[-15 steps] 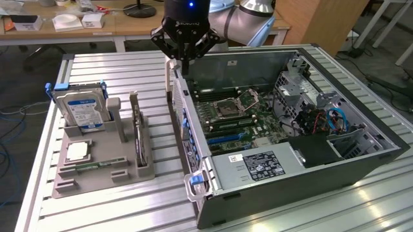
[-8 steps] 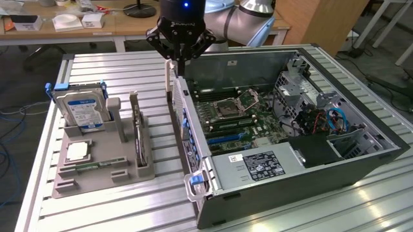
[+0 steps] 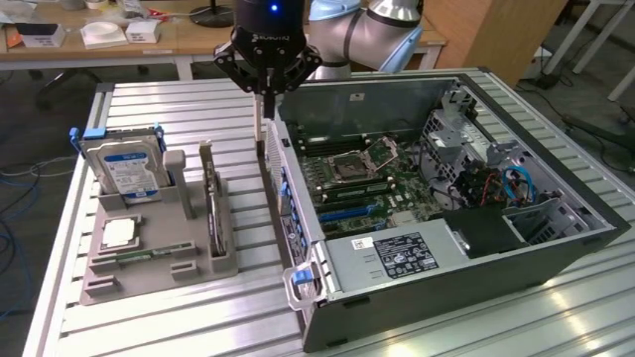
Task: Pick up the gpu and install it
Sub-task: 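Reach for the gpu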
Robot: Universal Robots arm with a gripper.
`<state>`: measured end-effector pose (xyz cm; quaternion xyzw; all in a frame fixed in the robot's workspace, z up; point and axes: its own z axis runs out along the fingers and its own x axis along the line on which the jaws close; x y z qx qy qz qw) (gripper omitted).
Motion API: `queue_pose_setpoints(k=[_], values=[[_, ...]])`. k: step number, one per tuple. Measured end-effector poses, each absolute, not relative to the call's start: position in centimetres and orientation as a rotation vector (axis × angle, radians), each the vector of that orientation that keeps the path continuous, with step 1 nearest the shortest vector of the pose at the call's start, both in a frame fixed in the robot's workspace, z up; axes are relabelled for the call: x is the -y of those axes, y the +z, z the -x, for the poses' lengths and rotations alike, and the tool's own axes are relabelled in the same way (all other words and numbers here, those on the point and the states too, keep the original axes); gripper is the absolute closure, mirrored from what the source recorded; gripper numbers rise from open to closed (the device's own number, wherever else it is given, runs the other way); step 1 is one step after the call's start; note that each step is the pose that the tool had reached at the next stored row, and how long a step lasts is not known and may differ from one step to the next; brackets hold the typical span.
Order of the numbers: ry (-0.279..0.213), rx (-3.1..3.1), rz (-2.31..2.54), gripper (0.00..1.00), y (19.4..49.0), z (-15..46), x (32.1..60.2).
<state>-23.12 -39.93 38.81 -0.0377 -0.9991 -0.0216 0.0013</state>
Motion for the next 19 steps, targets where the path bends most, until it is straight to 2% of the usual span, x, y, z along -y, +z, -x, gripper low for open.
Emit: queue_pose_setpoints(k=[19], values=[[-0.067,3.123,0.118,0.90,38.6,25.7,40.0]])
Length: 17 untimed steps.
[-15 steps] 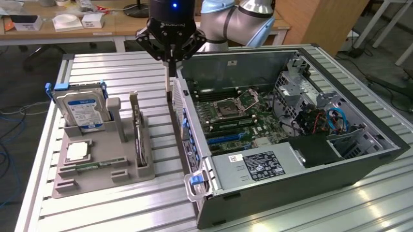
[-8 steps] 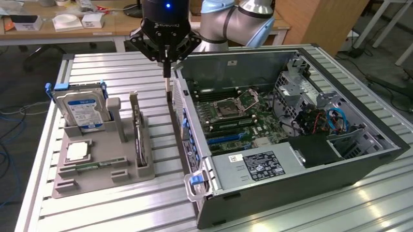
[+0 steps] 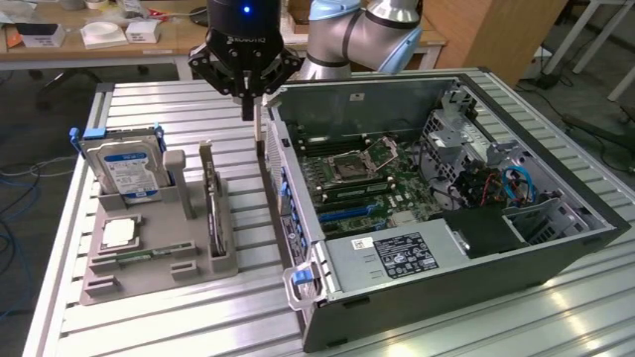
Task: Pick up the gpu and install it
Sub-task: 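Reach for the gpu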
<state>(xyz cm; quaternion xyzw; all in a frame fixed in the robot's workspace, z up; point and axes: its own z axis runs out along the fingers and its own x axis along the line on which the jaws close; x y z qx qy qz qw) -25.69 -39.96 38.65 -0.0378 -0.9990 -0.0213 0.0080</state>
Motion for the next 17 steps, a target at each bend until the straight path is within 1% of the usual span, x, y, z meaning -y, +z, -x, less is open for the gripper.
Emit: queue_pose_setpoints(k=[17], values=[[-0.066,3.114,0.118,0.90,38.5,28.4,40.0]])
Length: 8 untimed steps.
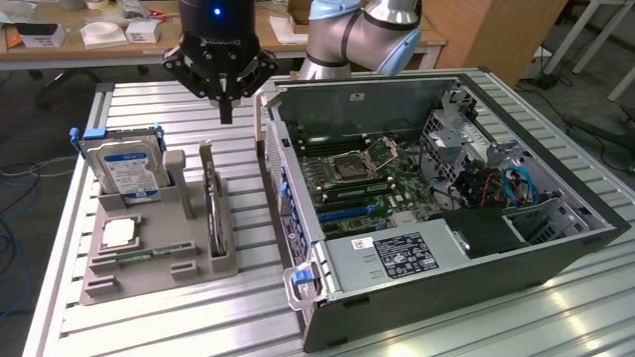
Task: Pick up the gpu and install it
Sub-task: 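Reach for the gpu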
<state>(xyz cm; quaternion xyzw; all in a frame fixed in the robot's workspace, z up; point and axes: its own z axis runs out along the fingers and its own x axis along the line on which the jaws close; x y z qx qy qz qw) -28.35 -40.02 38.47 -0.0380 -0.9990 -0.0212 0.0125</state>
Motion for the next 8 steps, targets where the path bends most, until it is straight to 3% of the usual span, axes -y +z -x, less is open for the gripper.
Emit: queue_pose_setpoints(k=[8], values=[[-0.066,3.110,0.118,0.90,38.4,29.7,40.1]])
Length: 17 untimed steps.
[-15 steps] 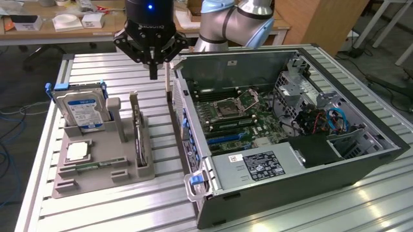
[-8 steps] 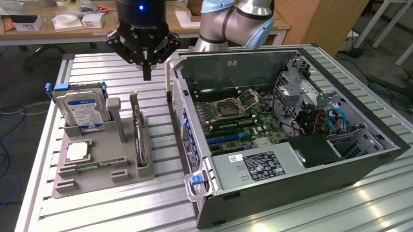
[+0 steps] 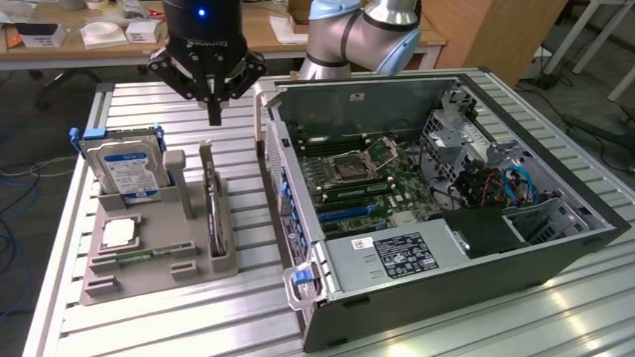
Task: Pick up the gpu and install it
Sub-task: 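Reach for the gpu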
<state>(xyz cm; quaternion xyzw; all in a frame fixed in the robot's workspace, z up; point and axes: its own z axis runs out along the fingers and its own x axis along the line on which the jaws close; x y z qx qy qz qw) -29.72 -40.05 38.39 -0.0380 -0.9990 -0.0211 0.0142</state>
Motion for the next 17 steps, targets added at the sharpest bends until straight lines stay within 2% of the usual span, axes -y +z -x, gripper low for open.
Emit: queue_pose_setpoints(k=[17], values=[[-0.065,3.103,0.118,0.90,38.2,32.4,40.1]])
